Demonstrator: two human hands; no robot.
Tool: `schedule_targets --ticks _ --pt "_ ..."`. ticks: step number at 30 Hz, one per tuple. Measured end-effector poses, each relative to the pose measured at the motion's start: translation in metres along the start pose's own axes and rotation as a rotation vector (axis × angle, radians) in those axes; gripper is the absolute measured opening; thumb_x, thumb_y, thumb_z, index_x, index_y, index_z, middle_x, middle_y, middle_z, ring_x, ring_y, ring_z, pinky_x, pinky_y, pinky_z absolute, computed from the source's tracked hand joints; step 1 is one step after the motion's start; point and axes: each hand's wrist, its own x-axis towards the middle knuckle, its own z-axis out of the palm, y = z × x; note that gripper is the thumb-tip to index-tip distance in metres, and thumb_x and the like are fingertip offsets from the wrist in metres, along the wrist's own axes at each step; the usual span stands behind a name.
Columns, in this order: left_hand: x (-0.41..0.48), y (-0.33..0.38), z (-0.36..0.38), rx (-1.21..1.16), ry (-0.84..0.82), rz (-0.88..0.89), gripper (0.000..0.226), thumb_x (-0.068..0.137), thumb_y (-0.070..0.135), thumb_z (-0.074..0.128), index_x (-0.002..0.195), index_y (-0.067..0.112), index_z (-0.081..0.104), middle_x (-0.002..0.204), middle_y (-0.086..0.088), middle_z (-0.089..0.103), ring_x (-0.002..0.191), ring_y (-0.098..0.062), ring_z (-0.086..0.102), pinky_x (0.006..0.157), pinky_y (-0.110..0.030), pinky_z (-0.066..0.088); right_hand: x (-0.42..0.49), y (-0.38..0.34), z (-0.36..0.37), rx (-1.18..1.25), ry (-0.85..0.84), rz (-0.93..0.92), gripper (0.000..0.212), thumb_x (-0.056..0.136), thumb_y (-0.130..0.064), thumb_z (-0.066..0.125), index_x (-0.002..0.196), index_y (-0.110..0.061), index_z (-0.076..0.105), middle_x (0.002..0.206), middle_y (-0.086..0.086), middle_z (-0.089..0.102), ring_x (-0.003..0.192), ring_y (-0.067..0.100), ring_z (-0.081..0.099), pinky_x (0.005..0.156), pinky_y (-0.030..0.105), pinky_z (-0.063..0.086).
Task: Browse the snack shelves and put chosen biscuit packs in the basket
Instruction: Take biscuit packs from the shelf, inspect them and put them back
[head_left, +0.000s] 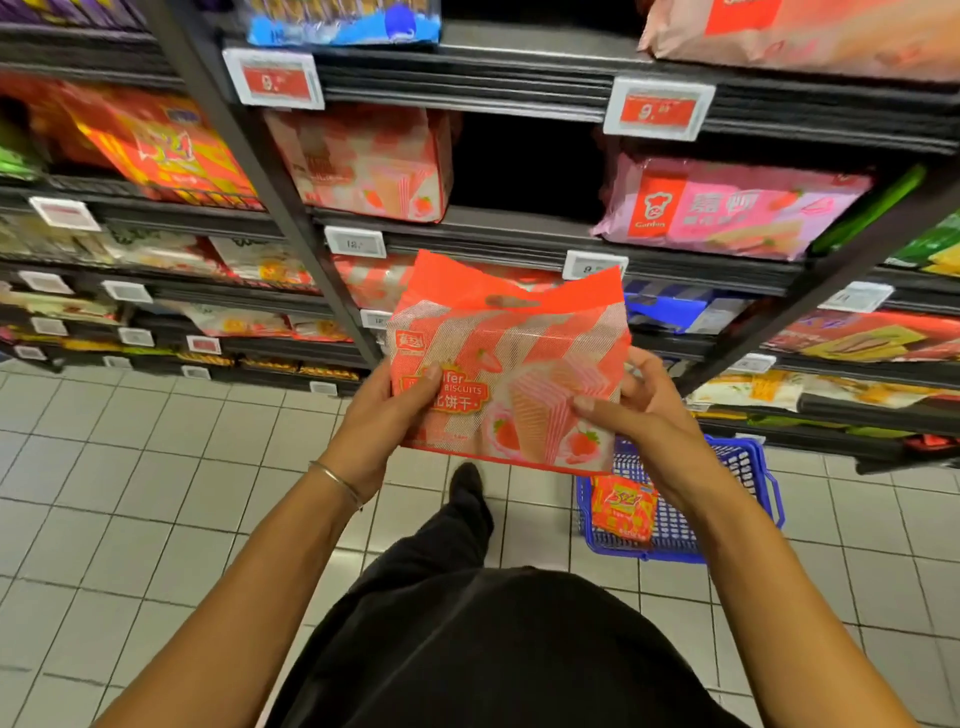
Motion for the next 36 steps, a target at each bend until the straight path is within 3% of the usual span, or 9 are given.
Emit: schedule_targets --ticks 5,11,17,20,23,25,29,33,36 --pt "0.079 0.022 -0.001 0.029 0.023 0.068 0.032 0.101 0.023 0.064 0.131 0.018 0.054 0.121 -0.002 0.072 0.109 -0.013 0.071 0.091 -0.038 0.061 0.049 -0.02 0.011 -0.051 0.116 -0.151 0.087 0.06 -0.031 0.093 0.133 -0.026 0.045 0.124 0.0 0.074 0.113 0.019 0.072 0.083 0.035 0.062" --pt "0.145 0.089 0.019 0.129 -0.042 0.111 0.04 0.073 0.067 0.066 0.091 0.031 0.067 0.09 0.015 0.074 0.088 -0.003 0.07 0.079 -0.026 0.055 0.094 -0.036 0.012 -0.045 0.314 -0.319 0.09 0.065 -0.037 0.097 0.137 -0.035 0.042 0.135 -0.001 0.067 0.126 0.023 0.065 0.099 0.045 0.056" --pt "0.183 0.12 0.037 0.113 -0.128 0.155 0.024 0.105 0.024 0.058 0.121 0.007 0.062 0.104 -0.009 0.074 0.091 -0.016 0.072 0.075 -0.028 0.058 0.122 -0.039 0.008 -0.1 0.474 -0.396 0.089 0.068 -0.044 0.094 0.142 -0.039 0.045 0.145 -0.009 0.054 0.132 0.006 0.056 0.108 0.037 0.052" --pt "0.188 0.12 0.039 0.095 -0.092 0.162 0.027 0.104 0.019 0.061 0.123 0.002 0.063 0.1 -0.01 0.074 0.084 -0.007 0.068 0.065 -0.016 0.05 0.135 -0.045 0.005 -0.202 0.56 -0.34 0.097 0.065 -0.051 0.088 0.151 -0.043 0.042 0.149 -0.002 0.041 0.132 0.004 0.052 0.113 0.038 0.046" --pt "0.189 0.114 0.034 0.087 -0.038 0.182 0.018 0.101 0.006 0.061 0.118 -0.001 0.063 0.082 0.006 0.071 0.069 0.003 0.064 0.058 -0.011 0.047 0.144 -0.054 0.003 -0.245 0.526 -0.347 0.095 0.066 -0.053 0.085 0.15 -0.051 0.041 0.144 -0.007 0.039 0.129 0.004 0.053 0.105 0.023 0.049" --pt "0.19 0.112 0.03 0.094 -0.004 0.206 0.014 0.099 0.001 0.061 0.113 0.001 0.062 0.086 0.009 0.069 0.076 0.003 0.064 0.067 -0.013 0.05 0.149 -0.058 0.003 -0.231 0.489 -0.358 0.095 0.067 -0.051 0.086 0.151 -0.049 0.042 0.145 -0.008 0.038 0.129 0.002 0.054 0.106 0.024 0.051" --pt "0.192 0.115 0.024 0.058 0.036 0.214 0.023 0.097 0.001 0.064 0.119 -0.003 0.057 0.114 -0.011 0.072 0.103 -0.012 0.067 0.095 -0.027 0.054 0.161 -0.06 0.01 -0.205 0.425 -0.379 0.094 0.073 -0.04 0.088 0.155 -0.038 0.042 0.148 -0.002 0.04 0.136 0.016 0.053 0.113 0.04 0.048" --pt "0.192 0.115 0.023 0.009 0.04 0.182 0.032 0.096 -0.002 0.063 0.127 -0.003 0.052 0.124 -0.02 0.067 0.114 -0.025 0.066 0.103 -0.035 0.052 0.172 -0.061 0.013 -0.225 0.417 -0.366 0.081 0.078 -0.034 0.086 0.151 -0.028 0.049 0.148 0.001 0.051 0.136 0.022 0.055 0.11 0.043 0.052" --pt "0.19 0.111 0.026 -0.029 0.08 0.155 0.034 0.096 -0.003 0.064 0.124 0.005 0.048 0.102 -0.003 0.067 0.096 -0.009 0.064 0.092 -0.025 0.053 0.178 -0.063 0.014 -0.161 0.427 -0.339 0.069 0.082 -0.014 0.085 0.141 -0.015 0.05 0.141 0.008 0.062 0.13 0.023 0.06 0.106 0.05 0.053"
